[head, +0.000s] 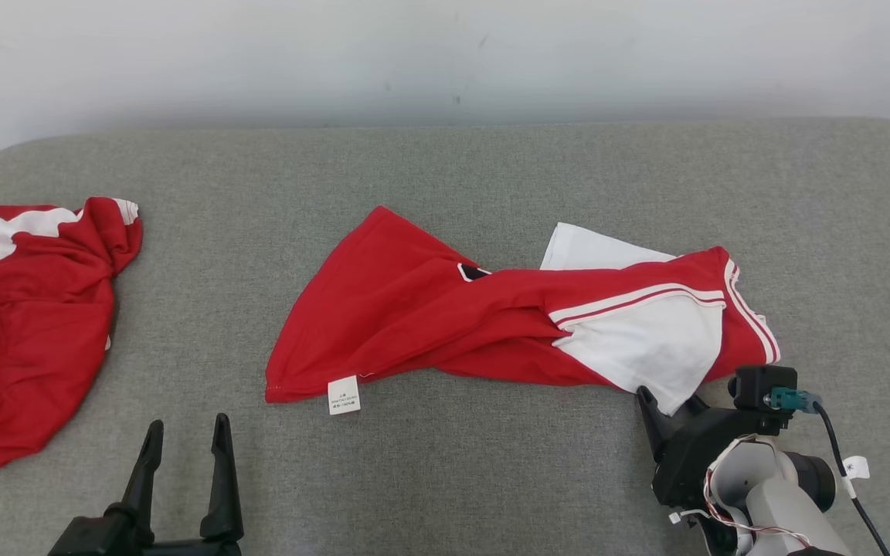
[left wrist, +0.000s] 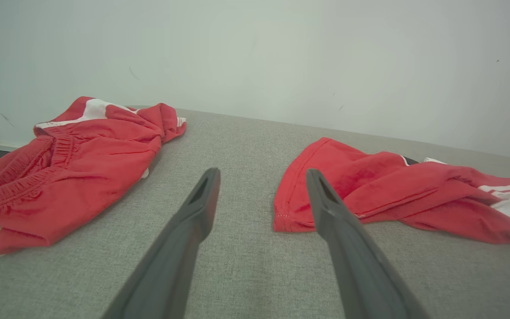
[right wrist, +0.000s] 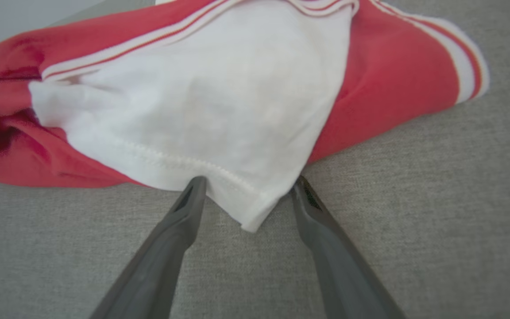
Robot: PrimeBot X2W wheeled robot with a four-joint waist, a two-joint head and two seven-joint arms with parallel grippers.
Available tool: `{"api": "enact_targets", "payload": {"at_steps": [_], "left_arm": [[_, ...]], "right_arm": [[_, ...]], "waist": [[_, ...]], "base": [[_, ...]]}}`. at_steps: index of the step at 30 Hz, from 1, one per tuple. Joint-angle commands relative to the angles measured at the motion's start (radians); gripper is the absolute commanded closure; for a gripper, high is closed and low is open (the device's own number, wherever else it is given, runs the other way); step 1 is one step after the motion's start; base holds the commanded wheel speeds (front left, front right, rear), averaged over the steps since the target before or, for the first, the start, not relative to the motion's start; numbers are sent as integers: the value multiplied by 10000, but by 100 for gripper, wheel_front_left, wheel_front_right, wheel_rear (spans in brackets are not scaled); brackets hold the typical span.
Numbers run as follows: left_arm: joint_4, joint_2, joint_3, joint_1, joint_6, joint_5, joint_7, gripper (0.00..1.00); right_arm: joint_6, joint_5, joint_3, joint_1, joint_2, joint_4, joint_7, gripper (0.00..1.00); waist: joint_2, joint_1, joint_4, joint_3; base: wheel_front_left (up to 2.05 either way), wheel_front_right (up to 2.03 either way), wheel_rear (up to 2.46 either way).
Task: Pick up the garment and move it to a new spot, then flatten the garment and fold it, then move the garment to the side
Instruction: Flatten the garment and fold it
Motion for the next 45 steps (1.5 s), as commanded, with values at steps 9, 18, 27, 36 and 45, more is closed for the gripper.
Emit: {"api": "enact_targets", "payload": {"at_steps": [9,18,27,36,45], "left_arm": [[-45,-41,-15,175,12,-18,-6,0],[12,-56,25,526,62,-130,-6,0],[-78,-61,131,828,120,-196,-6,0],[-32,-65,119,666,126,-197,-6,0],[151,-66,269,1051,163,-222,-6,0]], "right_arm": [[-24,-163,110,-137,13,613,-570,100],[-24,-883,-509,551,-270,-145,-951,100],[-24,-1430,-2290,2156,-582,-2888,95,100],[-24,-1933,-3238,2899,-313,-4073,1107,0],[-24,-2198,-3028,3223,-201,-4699,195,0]], "waist": [[0,0,-84,-139],[0,0,-361,-647],[0,0,-731,-916],[0,0,-837,-854],[0,0,-699,-1322]], "base": [[0,0,0],[0,0,0],[0,0,0],[0,0,0],[0,0,0]]}}
